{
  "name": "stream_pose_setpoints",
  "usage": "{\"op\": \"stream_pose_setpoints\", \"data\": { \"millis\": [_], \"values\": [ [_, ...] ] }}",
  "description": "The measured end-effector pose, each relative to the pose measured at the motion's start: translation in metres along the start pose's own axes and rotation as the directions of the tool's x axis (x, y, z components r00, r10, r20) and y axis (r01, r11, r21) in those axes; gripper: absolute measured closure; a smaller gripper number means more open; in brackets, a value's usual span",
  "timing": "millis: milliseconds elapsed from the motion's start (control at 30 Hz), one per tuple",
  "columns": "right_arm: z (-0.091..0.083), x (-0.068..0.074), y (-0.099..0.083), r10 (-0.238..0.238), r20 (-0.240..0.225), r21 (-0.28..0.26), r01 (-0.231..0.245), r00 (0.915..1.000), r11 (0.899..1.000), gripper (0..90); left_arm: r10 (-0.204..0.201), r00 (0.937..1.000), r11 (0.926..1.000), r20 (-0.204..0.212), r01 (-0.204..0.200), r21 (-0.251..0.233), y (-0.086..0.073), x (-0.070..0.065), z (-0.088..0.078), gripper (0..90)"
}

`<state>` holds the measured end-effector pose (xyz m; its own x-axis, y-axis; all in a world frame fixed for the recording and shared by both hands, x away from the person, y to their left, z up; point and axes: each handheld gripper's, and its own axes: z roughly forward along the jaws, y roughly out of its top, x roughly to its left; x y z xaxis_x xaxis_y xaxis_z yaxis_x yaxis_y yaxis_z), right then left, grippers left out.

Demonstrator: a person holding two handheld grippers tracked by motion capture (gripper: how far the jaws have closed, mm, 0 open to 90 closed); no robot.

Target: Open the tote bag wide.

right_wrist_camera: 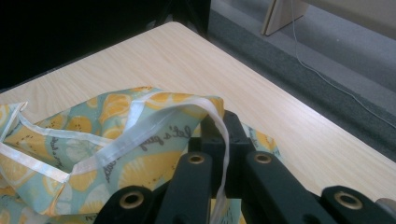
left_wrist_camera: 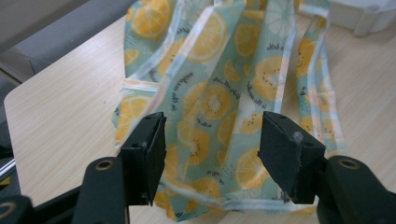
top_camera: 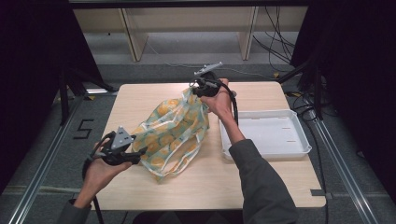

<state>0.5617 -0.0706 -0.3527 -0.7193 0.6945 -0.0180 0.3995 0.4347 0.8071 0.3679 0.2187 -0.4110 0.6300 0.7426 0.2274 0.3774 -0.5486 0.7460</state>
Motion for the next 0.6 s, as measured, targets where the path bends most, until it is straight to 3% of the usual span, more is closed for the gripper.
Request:
{"op": "stream_pose_setpoints", "data": {
  "millis": [33, 133, 200, 267, 433, 467, 500, 600],
  "values": [
    [-0.002, -0.001, 0.001, 0.001, -0.009, 0.02, 0.0, 1.0, 1.0, 90.0, -0.009, 1.0, 0.9997, 0.0, 0.009, 0.021, -0.001, -0.003, 0.009, 40.0],
    [-0.003, -0.002, 0.001, -0.011, -0.015, 0.013, 0.012, 0.9998, 1.0, 90.0, -0.001, 0.9983, 0.9971, -0.059, 0.006, 0.076, -0.002, -0.004, 0.03, 35.7],
    [-0.004, -0.002, 0.001, -0.005, -0.009, 0.023, 0.006, 0.9999, 1.0, 90.0, -0.018, 0.9953, 0.9951, -0.095, 0.027, 0.096, -0.003, -0.002, 0.045, 34.2],
    [-0.002, -0.002, 0.0, 0.001, -0.003, 0.005, -0.001, 1.0, 1.0, 90.0, 0.006, 0.9928, 0.992, -0.119, 0.009, 0.126, -0.003, 0.003, 0.067, 31.9],
    [-0.003, -0.004, 0.002, 0.007, -0.021, 0.025, -0.006, 0.9998, 1.0, 90.0, 0.047, 0.9884, 0.9838, -0.144, -0.021, 0.178, -0.003, 0.006, 0.089, 30.1],
    [-0.002, -0.005, 0.001, -0.001, -0.003, 0.01, 0.001, 1.0, 1.0, 90.0, 0.04, 0.9881, 0.9835, -0.149, -0.012, 0.181, -0.004, 0.005, 0.093, 29.7],
    [-0.001, -0.004, 0.001, 0.01, 0.0, 0.002, -0.01, 0.9999, 1.0, 90.0, 0.042, 0.9858, 0.9787, -0.163, -0.008, 0.205, -0.004, 0.004, 0.099, 29.7],
    [-0.004, -0.006, 0.002, 0.001, -0.008, 0.022, -0.001, 1.0, 1.0, 90.0, 0.052, 0.9804, 0.9767, -0.19, -0.01, 0.214, -0.005, 0.004, 0.106, 29.9]
  ]
}}
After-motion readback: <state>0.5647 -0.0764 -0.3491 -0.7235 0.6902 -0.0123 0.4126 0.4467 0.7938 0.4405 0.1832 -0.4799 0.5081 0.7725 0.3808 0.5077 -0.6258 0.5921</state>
